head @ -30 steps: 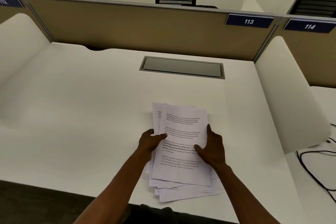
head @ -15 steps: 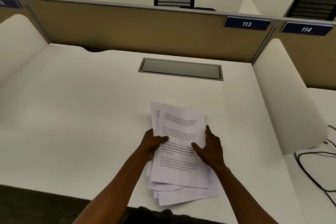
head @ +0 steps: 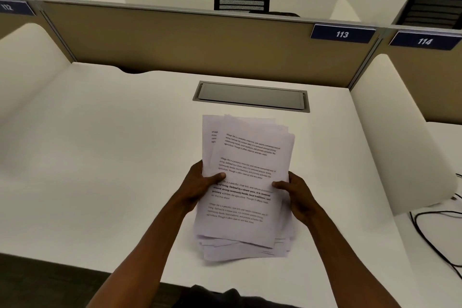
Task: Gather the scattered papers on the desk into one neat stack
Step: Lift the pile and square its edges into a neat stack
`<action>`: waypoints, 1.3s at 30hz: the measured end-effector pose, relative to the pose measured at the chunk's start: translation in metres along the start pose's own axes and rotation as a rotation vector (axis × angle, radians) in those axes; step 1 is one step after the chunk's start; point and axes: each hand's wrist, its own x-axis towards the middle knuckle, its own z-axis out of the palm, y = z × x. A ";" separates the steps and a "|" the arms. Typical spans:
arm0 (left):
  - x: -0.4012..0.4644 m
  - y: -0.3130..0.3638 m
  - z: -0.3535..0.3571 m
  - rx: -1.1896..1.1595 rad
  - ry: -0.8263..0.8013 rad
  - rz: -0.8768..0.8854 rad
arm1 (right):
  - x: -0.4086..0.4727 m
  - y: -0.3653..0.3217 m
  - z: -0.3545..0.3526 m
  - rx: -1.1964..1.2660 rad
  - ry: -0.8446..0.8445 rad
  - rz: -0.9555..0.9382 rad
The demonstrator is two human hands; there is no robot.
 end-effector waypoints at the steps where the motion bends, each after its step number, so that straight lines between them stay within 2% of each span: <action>1: 0.001 0.000 -0.001 0.009 0.024 0.006 | 0.001 -0.002 0.002 0.002 0.006 -0.007; 6: 0.001 0.011 0.001 0.008 0.111 0.097 | -0.001 -0.026 0.023 0.027 0.050 -0.085; 11: 0.002 0.032 -0.010 -0.052 0.131 0.183 | -0.005 -0.053 0.029 0.088 0.056 -0.211; 18: -0.001 0.029 -0.015 -0.068 0.130 0.171 | -0.008 -0.052 0.036 -0.005 0.049 -0.223; 28: -0.005 0.031 -0.027 -0.145 0.070 0.170 | -0.013 -0.061 0.027 0.055 -0.178 -0.214; 39: -0.013 0.036 -0.018 -0.101 0.063 0.254 | -0.015 -0.061 0.037 0.044 -0.030 -0.285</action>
